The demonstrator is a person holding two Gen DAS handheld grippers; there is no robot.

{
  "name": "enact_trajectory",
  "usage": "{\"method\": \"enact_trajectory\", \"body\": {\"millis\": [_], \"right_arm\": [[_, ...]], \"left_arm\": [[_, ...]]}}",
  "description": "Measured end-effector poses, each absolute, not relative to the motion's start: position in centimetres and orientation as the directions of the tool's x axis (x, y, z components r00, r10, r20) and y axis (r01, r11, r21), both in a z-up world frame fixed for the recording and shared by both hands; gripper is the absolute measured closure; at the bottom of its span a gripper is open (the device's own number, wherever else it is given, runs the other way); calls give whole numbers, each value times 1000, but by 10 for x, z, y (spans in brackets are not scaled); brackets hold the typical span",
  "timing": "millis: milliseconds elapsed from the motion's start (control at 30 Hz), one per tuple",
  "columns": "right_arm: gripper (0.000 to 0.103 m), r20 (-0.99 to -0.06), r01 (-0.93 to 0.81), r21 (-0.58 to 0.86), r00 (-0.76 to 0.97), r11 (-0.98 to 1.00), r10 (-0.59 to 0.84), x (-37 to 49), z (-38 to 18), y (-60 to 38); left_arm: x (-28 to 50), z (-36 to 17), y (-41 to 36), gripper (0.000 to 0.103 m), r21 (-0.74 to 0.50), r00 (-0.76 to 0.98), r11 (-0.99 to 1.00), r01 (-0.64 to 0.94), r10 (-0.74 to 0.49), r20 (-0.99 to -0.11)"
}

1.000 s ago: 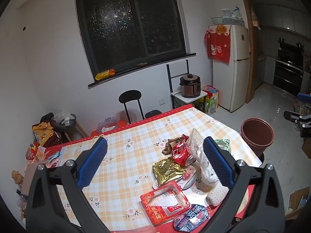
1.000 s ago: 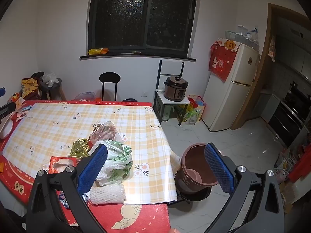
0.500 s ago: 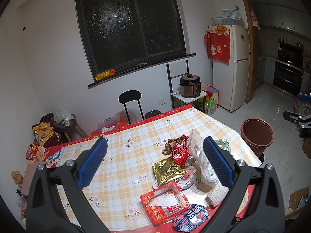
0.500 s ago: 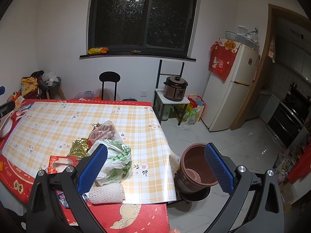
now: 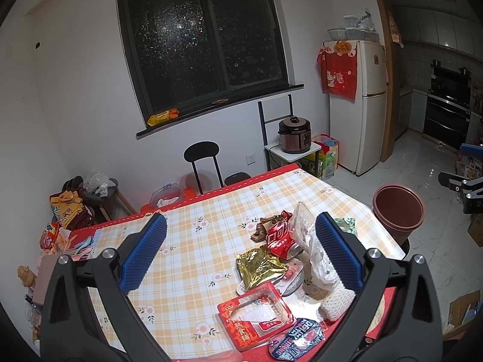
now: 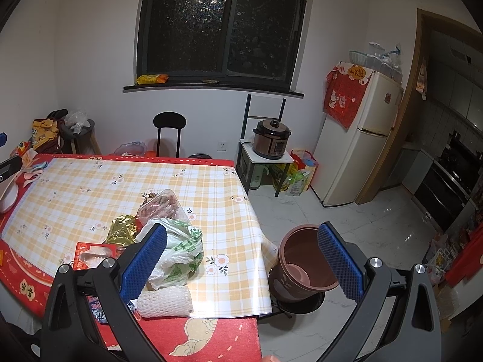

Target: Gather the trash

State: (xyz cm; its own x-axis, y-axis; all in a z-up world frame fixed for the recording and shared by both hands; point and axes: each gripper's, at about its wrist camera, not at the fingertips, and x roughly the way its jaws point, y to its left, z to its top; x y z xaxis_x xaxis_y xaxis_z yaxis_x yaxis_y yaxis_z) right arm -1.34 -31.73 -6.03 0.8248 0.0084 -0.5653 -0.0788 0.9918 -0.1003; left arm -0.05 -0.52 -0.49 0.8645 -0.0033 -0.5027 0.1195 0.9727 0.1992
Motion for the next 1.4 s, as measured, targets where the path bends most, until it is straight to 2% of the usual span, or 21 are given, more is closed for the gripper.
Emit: {"method": "enact_trajectory", "body": {"millis": [1033, 1400], "right_arm": [[4, -567, -83, -112, 824, 990, 5, -12, -55, -314], [4, -585, -118, -92, 810, 989, 42, -3, -75, -319]], "left_arm": [[0, -2, -14, 6, 195, 864, 974, 119, -5, -504], [4, -10, -28, 6, 200, 856, 974, 104, 15, -516]]}}
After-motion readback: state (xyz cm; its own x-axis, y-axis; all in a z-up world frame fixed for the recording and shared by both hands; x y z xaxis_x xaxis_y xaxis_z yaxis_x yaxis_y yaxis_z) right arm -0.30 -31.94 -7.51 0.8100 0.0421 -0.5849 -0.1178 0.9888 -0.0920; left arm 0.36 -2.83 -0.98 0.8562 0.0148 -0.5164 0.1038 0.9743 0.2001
